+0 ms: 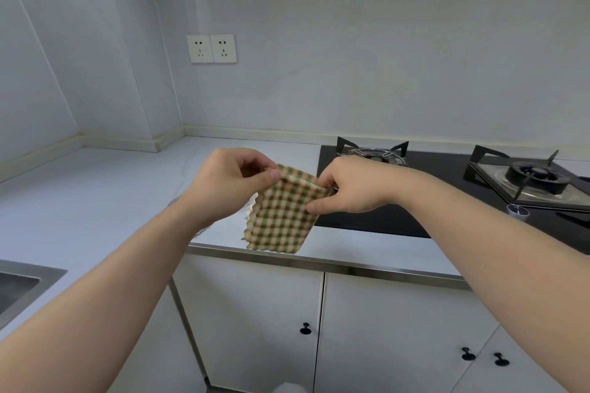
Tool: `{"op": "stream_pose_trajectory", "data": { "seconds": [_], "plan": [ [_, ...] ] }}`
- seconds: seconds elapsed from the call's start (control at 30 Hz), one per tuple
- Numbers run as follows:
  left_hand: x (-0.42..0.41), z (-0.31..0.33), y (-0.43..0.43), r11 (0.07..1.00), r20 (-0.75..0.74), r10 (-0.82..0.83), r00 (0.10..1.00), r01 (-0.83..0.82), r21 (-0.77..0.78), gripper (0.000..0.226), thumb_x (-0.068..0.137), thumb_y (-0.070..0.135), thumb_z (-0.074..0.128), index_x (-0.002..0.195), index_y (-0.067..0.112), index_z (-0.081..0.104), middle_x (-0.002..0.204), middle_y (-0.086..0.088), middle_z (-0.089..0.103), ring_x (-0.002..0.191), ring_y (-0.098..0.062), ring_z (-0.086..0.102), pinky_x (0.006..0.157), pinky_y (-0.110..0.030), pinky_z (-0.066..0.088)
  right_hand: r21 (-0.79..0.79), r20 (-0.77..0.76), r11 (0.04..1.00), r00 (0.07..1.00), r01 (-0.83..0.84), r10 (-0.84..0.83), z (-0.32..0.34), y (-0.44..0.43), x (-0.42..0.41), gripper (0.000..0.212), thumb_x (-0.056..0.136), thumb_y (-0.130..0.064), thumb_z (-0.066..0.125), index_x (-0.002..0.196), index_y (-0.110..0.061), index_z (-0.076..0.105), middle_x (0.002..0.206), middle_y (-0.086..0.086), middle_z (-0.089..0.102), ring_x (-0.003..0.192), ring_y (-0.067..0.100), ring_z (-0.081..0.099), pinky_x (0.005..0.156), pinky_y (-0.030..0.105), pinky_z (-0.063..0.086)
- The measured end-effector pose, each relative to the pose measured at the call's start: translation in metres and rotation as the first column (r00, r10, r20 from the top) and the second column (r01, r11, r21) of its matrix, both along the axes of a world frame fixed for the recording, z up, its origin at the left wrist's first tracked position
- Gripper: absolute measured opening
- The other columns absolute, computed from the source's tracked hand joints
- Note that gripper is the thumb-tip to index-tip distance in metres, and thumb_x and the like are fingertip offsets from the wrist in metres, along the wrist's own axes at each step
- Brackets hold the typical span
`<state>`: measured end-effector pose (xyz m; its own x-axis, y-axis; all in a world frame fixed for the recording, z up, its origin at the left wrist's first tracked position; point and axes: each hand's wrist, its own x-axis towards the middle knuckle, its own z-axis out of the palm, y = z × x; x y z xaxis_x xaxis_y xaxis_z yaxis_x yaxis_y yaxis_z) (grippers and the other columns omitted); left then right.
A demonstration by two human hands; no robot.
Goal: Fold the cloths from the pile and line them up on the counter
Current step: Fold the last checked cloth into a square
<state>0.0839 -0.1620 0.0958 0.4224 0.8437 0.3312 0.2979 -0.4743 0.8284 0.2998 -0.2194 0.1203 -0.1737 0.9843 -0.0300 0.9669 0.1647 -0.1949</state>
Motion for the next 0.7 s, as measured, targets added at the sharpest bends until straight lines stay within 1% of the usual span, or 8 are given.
{"op": "stream_pose_trajectory", "data": {
  "seconds": [0.13,0.2,0.27,0.33,0.4,0.5,0.6,0.7],
  "plan": [
    [-0.010,-0.008,0.011,0.997,0.055,-0.036,0.998,0.039,-0.068,0.008,0.094,0.010,0.066,0.090,0.008,0.072,0.078,0.001,0.074,0.073,-0.007,0.069,0.068,-0.016,0.052,-0.017,-0.017,0.998,0.998,-0.058,0.057,0.004,-0.004,0.003,0.037,0.088,-0.058,0.063,0.085,-0.022,0.072,0.079,0.005,0.059,0.070,0.019,0.055,0.066,0.037,0.046],
    [-0.012,-0.013,0.015,0.991,0.087,-0.059,0.994,0.069,-0.112,0.008,0.096,0.007,0.062,0.092,0.005,0.068,0.077,0.000,0.073,0.074,-0.011,0.068,0.071,-0.021,0.054,-0.019,-0.032,0.996,0.995,-0.092,0.092,0.007,-0.006,0.001,0.039,0.088,-0.058,0.062,0.093,-0.021,0.073,0.096,0.009,0.063,0.083,0.020,0.060,0.080,0.039,0.051],
    [-0.016,-0.018,0.018,0.988,0.102,-0.078,0.992,0.091,-0.126,0.008,0.097,0.005,0.060,0.094,0.003,0.067,0.078,-0.005,0.072,0.077,-0.016,0.068,0.077,-0.030,0.057,-0.028,-0.073,0.994,0.992,-0.106,0.104,0.009,-0.007,0.000,0.033,0.089,-0.057,0.062,0.096,-0.027,0.074,0.100,-0.001,0.066,0.082,0.007,0.062,0.084,0.034,0.052],
    [-0.020,-0.020,0.020,0.986,0.112,-0.092,0.989,0.106,-0.126,0.006,0.097,0.005,0.060,0.095,0.003,0.066,0.082,-0.009,0.072,0.079,-0.019,0.067,0.082,-0.035,0.057,-0.049,-0.085,0.993,0.991,-0.112,0.107,0.008,-0.008,0.001,0.027,0.089,-0.055,0.063,0.094,-0.031,0.073,0.104,-0.007,0.066,0.085,0.002,0.063,0.083,0.030,0.052],
    [-0.023,-0.021,0.019,0.984,0.122,-0.103,0.987,0.119,-0.133,0.005,0.096,0.003,0.060,0.097,0.002,0.065,0.081,-0.009,0.072,0.077,-0.016,0.067,0.077,-0.030,0.058,-0.090,-0.058,0.990,0.993,-0.109,0.104,0.006,-0.008,0.002,0.023,0.089,-0.055,0.063,0.090,-0.033,0.069,0.106,-0.009,0.066,0.087,0.001,0.063,0.075,0.023,0.048],
    [-0.024,-0.021,0.017,0.983,0.117,-0.114,0.987,0.129,-0.133,0.009,0.095,0.002,0.062,0.103,0.006,0.064,0.075,-0.002,0.071,0.068,-0.008,0.063,0.067,-0.017,0.053,-0.134,0.006,0.988,0.997,-0.077,0.079,0.000,-0.008,0.000,0.032,0.089,-0.056,0.064,0.109,-0.032,0.069,0.113,-0.016,0.064,0.091,-0.003,0.061,0.071,0.016,0.041],
    [-0.025,-0.022,0.016,0.978,0.112,-0.138,0.984,0.152,-0.139,0.016,0.094,0.004,0.063,0.109,0.011,0.065,0.077,-0.001,0.072,0.072,-0.009,0.064,0.071,-0.017,0.054,-0.124,0.024,0.990,0.997,-0.064,0.068,-0.005,-0.006,-0.003,0.036,0.090,-0.053,0.063,0.120,-0.033,0.067,0.104,-0.021,0.062,0.082,-0.009,0.056,0.071,0.019,0.040],
    [-0.025,-0.023,0.015,0.979,0.096,-0.156,0.983,0.166,-0.115,0.015,0.093,0.003,0.065,0.105,0.012,0.067,0.077,-0.002,0.072,0.074,-0.012,0.065,0.075,-0.023,0.055,-0.122,0.073,0.992,0.996,-0.039,0.048,-0.007,-0.007,-0.005,0.032,0.091,-0.049,0.063,0.112,-0.026,0.071,0.077,-0.014,0.062,0.071,0.001,0.056,0.066,0.024,0.044]
  ]
}}
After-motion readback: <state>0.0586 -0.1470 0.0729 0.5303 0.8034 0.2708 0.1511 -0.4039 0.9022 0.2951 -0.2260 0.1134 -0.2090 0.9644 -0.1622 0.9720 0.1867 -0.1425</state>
